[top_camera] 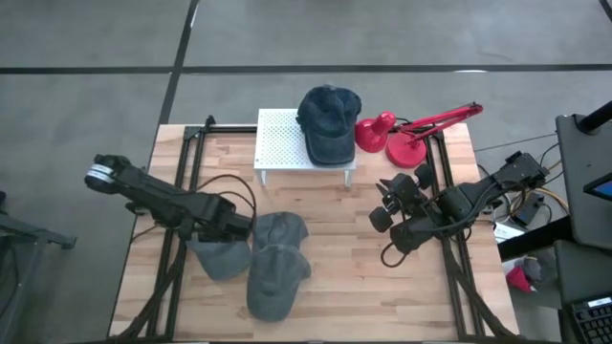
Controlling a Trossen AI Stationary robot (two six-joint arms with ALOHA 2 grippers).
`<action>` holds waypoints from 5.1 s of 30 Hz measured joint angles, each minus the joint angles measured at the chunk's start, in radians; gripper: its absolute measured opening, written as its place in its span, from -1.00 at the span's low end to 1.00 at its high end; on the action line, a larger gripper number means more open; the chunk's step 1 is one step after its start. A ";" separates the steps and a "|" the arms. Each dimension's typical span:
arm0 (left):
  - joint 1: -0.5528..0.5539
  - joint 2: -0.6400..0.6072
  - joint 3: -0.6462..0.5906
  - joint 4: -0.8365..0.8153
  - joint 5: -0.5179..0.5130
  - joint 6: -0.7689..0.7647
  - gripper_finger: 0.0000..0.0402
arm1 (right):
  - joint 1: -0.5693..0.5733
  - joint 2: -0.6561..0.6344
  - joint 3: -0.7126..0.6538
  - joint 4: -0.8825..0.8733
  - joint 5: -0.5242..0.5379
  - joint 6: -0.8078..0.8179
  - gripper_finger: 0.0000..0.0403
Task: Pick & Place hat
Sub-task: Put the top left gray cap on the shelf
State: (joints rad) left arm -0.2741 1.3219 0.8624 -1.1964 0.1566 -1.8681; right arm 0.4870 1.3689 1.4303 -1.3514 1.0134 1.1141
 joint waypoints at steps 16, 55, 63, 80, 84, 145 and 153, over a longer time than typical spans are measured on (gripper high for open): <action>0.000 -0.003 0.000 -0.012 0.154 0.079 -0.39 | 0.000 0.000 0.000 0.000 0.000 0.000 -0.66; 0.000 -0.028 -0.001 0.064 0.002 -0.127 0.14 | 0.000 0.000 0.000 0.001 0.001 0.001 -0.74; 0.000 -0.032 -0.022 0.017 -0.043 -0.199 0.14 | 0.000 0.000 0.000 0.001 0.000 0.007 -0.74; 0.002 -0.034 -0.334 0.452 -0.035 -0.307 0.11 | 0.000 -0.001 -0.013 0.004 0.018 -0.014 -0.74; 0.002 -0.034 -0.361 0.483 -0.031 -0.307 -0.04 | 0.000 -0.002 -0.059 0.004 0.034 0.016 -0.74; -0.048 -0.098 0.170 -0.079 -0.327 -0.064 -1.00 | 0.045 -0.550 -0.986 1.437 -0.289 -0.595 -0.74; -0.049 -0.099 0.364 -0.103 -0.540 -0.042 -1.00 | 0.045 -0.550 -0.987 1.399 -0.288 -0.659 -0.74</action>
State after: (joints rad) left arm -0.3228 1.2228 1.2264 -1.2993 -0.3838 -1.9103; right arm 0.5320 0.8185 0.4436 0.0472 0.7254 0.4553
